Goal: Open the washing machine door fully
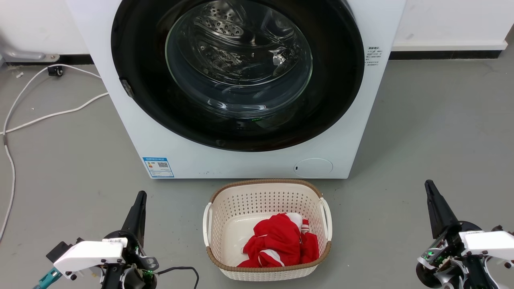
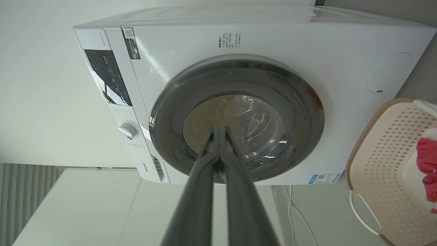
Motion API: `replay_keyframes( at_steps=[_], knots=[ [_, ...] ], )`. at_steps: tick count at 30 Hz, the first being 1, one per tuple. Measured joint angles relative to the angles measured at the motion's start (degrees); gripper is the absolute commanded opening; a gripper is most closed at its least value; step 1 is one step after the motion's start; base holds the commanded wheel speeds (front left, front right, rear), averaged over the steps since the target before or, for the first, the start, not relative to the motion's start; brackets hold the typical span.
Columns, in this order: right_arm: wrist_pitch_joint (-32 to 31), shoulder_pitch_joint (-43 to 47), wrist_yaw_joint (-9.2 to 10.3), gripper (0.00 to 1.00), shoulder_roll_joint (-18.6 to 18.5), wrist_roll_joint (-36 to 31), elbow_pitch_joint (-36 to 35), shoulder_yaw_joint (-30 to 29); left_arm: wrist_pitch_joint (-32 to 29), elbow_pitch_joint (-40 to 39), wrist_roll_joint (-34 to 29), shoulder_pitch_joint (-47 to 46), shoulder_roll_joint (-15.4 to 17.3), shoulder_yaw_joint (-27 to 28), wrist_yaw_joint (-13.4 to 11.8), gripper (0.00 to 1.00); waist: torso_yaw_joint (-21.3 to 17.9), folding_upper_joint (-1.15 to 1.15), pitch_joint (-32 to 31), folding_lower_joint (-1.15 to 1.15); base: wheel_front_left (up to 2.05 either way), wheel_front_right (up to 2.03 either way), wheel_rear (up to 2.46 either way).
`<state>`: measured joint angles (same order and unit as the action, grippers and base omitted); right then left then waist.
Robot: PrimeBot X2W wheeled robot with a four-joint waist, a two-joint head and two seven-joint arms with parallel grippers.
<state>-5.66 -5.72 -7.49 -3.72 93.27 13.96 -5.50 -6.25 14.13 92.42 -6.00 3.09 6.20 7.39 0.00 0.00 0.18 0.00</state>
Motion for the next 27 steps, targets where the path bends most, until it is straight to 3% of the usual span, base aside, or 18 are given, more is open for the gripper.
replay_keyframes(
  at_steps=[2,3,18,27],
  knots=[
    [-0.01,-0.01,0.0,0.0,0.02,-0.05,0.0,-0.03,-0.07,0.0,0.0,0.0,0.0,0.01,0.0,0.0,0.0,0.0,0.0,0.0,0.0,0.0,0.0],
    [-0.02,-0.01,0.0,1.0,0.03,-0.05,0.0,-0.04,-0.07,0.0,0.0,0.0,0.0,0.01,0.0,1.0,0.0,0.0,0.0,0.0,0.0,0.0,0.0],
    [2.96,2.47,0.0,1.0,0.4,-3.15,-0.8,1.22,2.94,-0.65,-2.23,1.8,-0.13,-2.64,-0.07,1.0,0.07,0.0,0.08,0.0,0.0,0.0,0.0],
    [5.17,3.03,0.0,1.0,0.42,-14.75,-4.56,1.22,5.22,-4.19,-11.85,1.81,-0.04,-2.32,-0.07,1.0,0.22,0.0,0.11,0.0,0.0,0.0,0.0]
  ],
)
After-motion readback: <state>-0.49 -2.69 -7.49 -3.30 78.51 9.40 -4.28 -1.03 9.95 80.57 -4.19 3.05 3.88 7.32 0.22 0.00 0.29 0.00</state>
